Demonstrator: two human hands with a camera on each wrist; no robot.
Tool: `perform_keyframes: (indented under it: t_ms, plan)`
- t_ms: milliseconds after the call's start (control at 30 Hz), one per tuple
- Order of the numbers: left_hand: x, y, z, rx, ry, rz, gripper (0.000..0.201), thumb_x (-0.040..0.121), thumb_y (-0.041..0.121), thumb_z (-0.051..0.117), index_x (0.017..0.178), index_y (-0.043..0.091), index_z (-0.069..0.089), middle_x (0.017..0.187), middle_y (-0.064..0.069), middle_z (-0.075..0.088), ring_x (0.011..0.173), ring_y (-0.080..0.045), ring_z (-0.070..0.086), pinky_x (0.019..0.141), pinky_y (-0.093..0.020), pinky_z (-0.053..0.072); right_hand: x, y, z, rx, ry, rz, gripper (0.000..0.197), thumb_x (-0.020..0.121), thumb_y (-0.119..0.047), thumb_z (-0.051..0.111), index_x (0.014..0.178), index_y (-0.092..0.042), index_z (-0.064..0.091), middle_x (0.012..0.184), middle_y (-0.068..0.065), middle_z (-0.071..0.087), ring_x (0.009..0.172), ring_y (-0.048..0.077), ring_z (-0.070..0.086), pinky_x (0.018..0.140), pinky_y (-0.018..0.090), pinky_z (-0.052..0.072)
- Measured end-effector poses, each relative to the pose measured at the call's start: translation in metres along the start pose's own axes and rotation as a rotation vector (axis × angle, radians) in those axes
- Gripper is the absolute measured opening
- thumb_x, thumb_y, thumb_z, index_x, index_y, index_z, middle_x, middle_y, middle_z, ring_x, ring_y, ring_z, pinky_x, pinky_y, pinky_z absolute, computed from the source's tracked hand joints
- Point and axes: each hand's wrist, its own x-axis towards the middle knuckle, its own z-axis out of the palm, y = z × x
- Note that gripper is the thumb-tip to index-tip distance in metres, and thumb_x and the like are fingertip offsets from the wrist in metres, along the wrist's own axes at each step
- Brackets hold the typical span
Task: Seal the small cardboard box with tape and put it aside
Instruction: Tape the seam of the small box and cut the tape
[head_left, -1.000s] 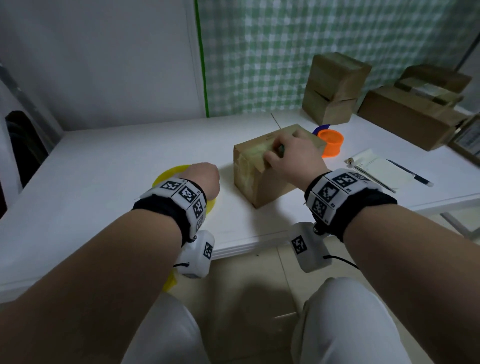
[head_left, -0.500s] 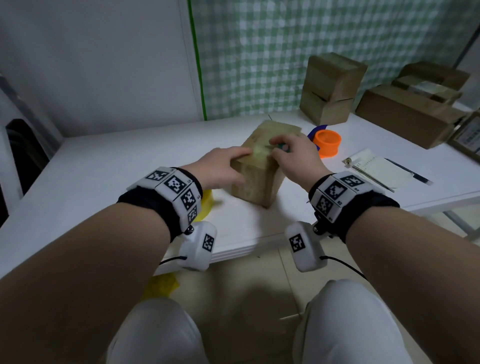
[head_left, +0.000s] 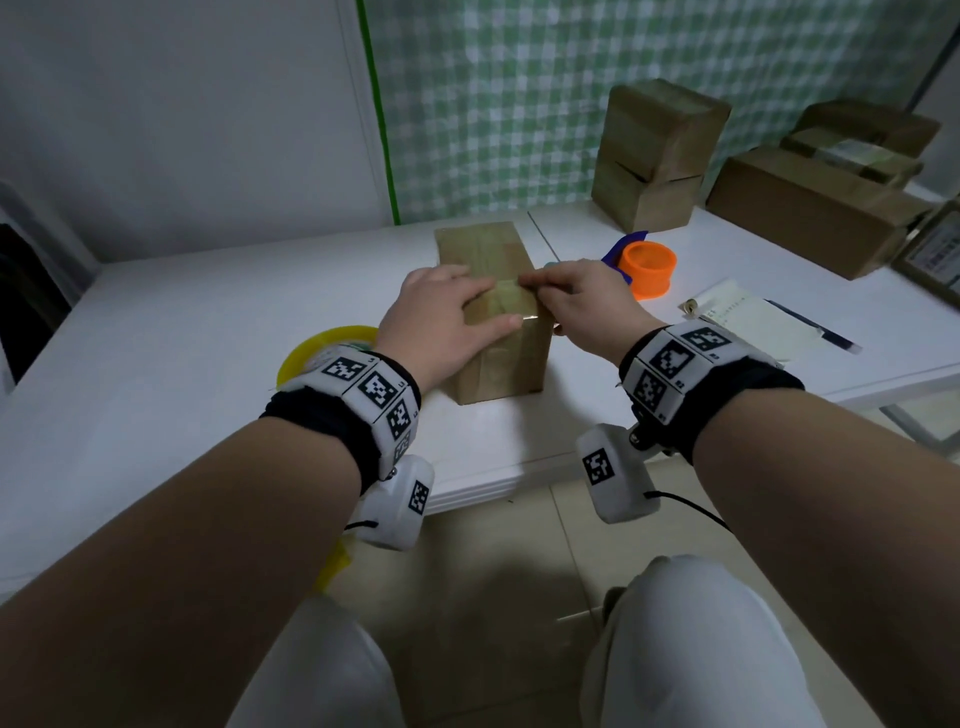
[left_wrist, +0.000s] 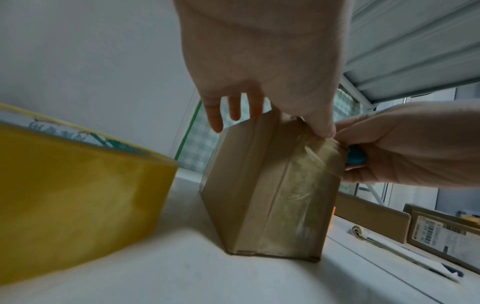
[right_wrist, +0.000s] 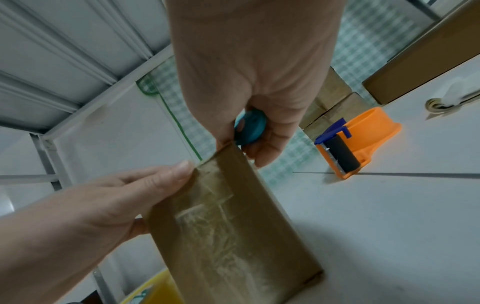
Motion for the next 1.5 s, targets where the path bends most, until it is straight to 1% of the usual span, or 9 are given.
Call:
perform_keyframes:
  t_ms: [133, 367, 567, 767, 900, 1067, 1167, 1300, 1500]
  plan:
    - [-0.001, -0.003, 0.004, 0.016, 0.031, 0.038, 0.061, 0.080, 0.059, 0.058, 0.133, 0.031, 0.054, 0.143, 0.000, 0.048, 0.134, -0.023, 0.034, 0.111, -0.035, 0.028, 0.001, 0.006, 0.002, 0.116, -0.006, 0.023, 0.033, 0.095, -0.007, 0.044, 0.119, -0.011, 0.066, 0.100, 0.004, 0.063, 0.065, 0.004, 0.055, 0.058, 0.019, 0.052]
    - [-0.002, -0.010, 0.008, 0.077, 0.024, 0.084, 0.067, 0.076, 0.055, 0.065, 0.137, 0.032, 0.049, 0.145, 0.003, 0.046, 0.134, -0.022, 0.033, 0.111, -0.036, 0.031, 0.002, 0.009, 0.004, 0.193, -0.019, 0.055, 0.031, 0.095, -0.010, 0.046, 0.118, -0.012, 0.066, 0.075, -0.010, 0.060, 0.059, 0.007, 0.058, 0.053, 0.015, 0.055]
    - [0.000, -0.006, -0.001, 0.315, 0.007, 0.133, 0.080, 0.066, 0.066, 0.066, 0.137, 0.035, 0.046, 0.143, 0.005, 0.049, 0.132, -0.021, 0.038, 0.111, -0.037, 0.026, 0.005, 0.002, -0.006, 0.136, -0.053, 0.100, 0.035, 0.095, -0.004, 0.039, 0.115, -0.013, 0.066, 0.072, -0.003, 0.058, 0.055, 0.014, 0.058, 0.049, 0.016, 0.057]
    - [0.007, 0.009, -0.003, 0.274, 0.069, 0.056, 0.068, 0.072, 0.077, 0.046, 0.117, 0.030, 0.065, 0.116, 0.000, 0.065, 0.119, -0.025, 0.047, 0.107, -0.042, 0.031, 0.007, -0.002, -0.007, 0.135, -0.104, 0.102, 0.033, 0.096, -0.010, 0.041, 0.120, -0.012, 0.063, 0.078, -0.005, 0.055, 0.058, 0.014, 0.055, 0.057, 0.025, 0.059]
    - [0.005, 0.008, 0.008, 0.310, 0.109, 0.074, 0.065, 0.075, 0.075, 0.044, 0.115, 0.029, 0.065, 0.116, 0.000, 0.064, 0.122, -0.025, 0.044, 0.113, -0.045, 0.024, 0.007, 0.004, -0.004, 0.095, -0.072, 0.052, 0.027, 0.095, -0.016, 0.051, 0.117, -0.013, 0.065, 0.078, -0.009, 0.055, 0.058, 0.004, 0.053, 0.048, 0.014, 0.054]
    - [0.002, 0.005, 0.014, 0.385, 0.110, 0.118, 0.067, 0.073, 0.074, 0.047, 0.118, 0.025, 0.061, 0.120, 0.000, 0.062, 0.122, -0.024, 0.045, 0.113, -0.043, 0.024, 0.006, 0.007, -0.003, 0.147, -0.045, 0.033, 0.026, 0.092, -0.020, 0.057, 0.115, -0.011, 0.066, 0.071, -0.007, 0.055, 0.057, 0.006, 0.053, 0.055, 0.023, 0.057]
    - [0.000, 0.005, 0.016, 0.401, 0.112, 0.131, 0.068, 0.070, 0.073, 0.053, 0.116, 0.025, 0.061, 0.120, 0.000, 0.061, 0.121, -0.025, 0.046, 0.111, -0.042, 0.024, 0.003, 0.008, -0.003, 0.153, -0.056, 0.034, 0.035, 0.086, -0.030, 0.066, 0.116, -0.013, 0.066, 0.067, -0.009, 0.052, 0.058, 0.005, 0.052, 0.058, 0.026, 0.056]
    - [0.001, 0.004, 0.010, 0.419, 0.074, 0.155, 0.074, 0.063, 0.073, 0.060, 0.120, 0.027, 0.057, 0.123, 0.002, 0.059, 0.123, -0.024, 0.043, 0.110, -0.040, 0.026, 0.003, 0.008, -0.008, 0.017, -0.082, -0.032, 0.057, 0.074, -0.040, 0.076, 0.123, -0.015, 0.063, 0.080, -0.015, 0.051, 0.069, 0.000, 0.049, 0.065, 0.012, 0.046]
    - [0.000, -0.009, -0.003, 0.311, -0.014, 0.150, 0.082, 0.060, 0.072, 0.065, 0.131, 0.032, 0.052, 0.134, 0.007, 0.054, 0.129, -0.022, 0.038, 0.109, -0.038, 0.026, 0.002, 0.008, -0.002, -0.324, -0.020, -0.216, 0.064, 0.070, -0.050, 0.074, 0.122, -0.014, 0.063, 0.105, 0.012, 0.061, 0.094, 0.023, 0.058, 0.076, 0.025, 0.039]
